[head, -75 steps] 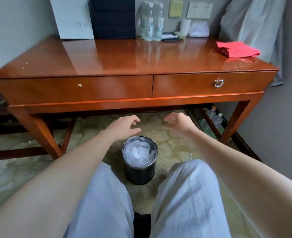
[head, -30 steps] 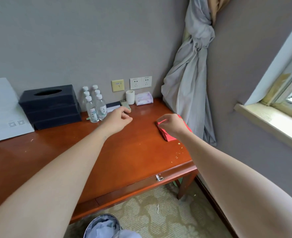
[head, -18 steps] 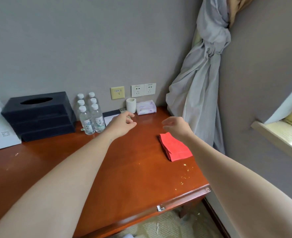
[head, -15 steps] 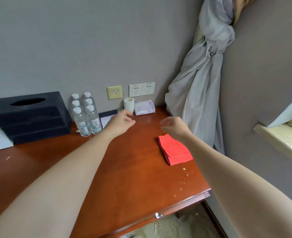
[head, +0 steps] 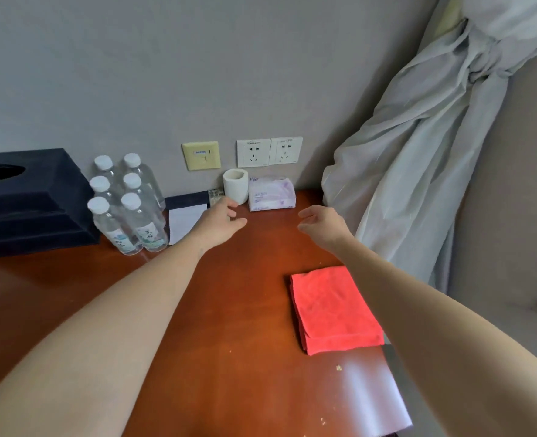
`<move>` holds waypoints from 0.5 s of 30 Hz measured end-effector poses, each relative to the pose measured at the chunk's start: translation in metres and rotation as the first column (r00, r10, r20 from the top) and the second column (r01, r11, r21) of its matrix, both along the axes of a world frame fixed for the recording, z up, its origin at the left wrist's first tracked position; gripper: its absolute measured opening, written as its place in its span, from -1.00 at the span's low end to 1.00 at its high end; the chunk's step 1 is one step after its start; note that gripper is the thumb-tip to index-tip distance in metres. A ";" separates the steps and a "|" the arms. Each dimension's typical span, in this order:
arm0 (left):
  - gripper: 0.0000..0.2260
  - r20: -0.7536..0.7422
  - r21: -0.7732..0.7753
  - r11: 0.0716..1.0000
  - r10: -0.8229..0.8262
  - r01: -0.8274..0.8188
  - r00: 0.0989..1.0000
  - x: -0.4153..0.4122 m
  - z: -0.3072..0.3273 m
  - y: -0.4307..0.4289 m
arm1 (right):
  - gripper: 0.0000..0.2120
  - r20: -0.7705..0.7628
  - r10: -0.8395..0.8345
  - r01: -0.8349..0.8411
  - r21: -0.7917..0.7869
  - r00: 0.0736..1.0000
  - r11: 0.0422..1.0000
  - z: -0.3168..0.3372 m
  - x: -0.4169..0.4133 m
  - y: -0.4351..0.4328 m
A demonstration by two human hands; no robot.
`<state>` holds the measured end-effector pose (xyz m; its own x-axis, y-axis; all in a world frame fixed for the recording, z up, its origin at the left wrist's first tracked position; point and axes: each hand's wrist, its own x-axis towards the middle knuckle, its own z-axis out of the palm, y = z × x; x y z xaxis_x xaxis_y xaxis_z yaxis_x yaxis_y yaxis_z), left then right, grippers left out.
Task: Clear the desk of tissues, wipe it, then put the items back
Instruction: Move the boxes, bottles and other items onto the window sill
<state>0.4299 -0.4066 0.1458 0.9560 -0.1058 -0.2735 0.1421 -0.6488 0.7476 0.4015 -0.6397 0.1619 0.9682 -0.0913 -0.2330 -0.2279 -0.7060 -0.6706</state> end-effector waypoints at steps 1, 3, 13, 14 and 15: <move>-0.56 -0.023 -0.008 1.000 0.020 -0.020 1.000 0.011 -0.006 -0.007 | -0.69 -0.019 0.004 -0.004 0.004 1.000 1.000 -0.006 0.015 -0.005; -0.52 -0.067 -0.014 0.999 0.046 -0.047 0.997 0.031 -0.018 -0.020 | -0.66 -0.057 0.001 -0.001 0.005 0.998 1.000 -0.019 0.046 -0.013; -0.43 -0.248 0.028 0.982 0.189 -0.188 0.950 0.106 -0.074 -0.056 | -0.49 -0.256 0.006 -0.006 0.000 0.967 1.000 -0.081 0.144 -0.020; -0.42 -0.267 0.027 0.980 0.198 -0.198 0.943 0.110 -0.079 -0.058 | -0.48 -0.279 0.000 0.003 0.007 0.960 1.000 -0.087 0.152 -0.019; -0.43 -0.289 0.017 0.979 0.201 -0.204 0.936 0.115 -0.085 -0.060 | -0.47 -0.297 -0.003 0.006 0.011 0.955 1.000 -0.093 0.159 -0.018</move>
<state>0.5448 -0.4667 0.0613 0.8382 0.0764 -0.5400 0.4797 -0.5744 0.6633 0.5601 -0.6577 0.0686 0.8545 -0.0911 -0.5114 -0.4215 -0.6971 -0.5800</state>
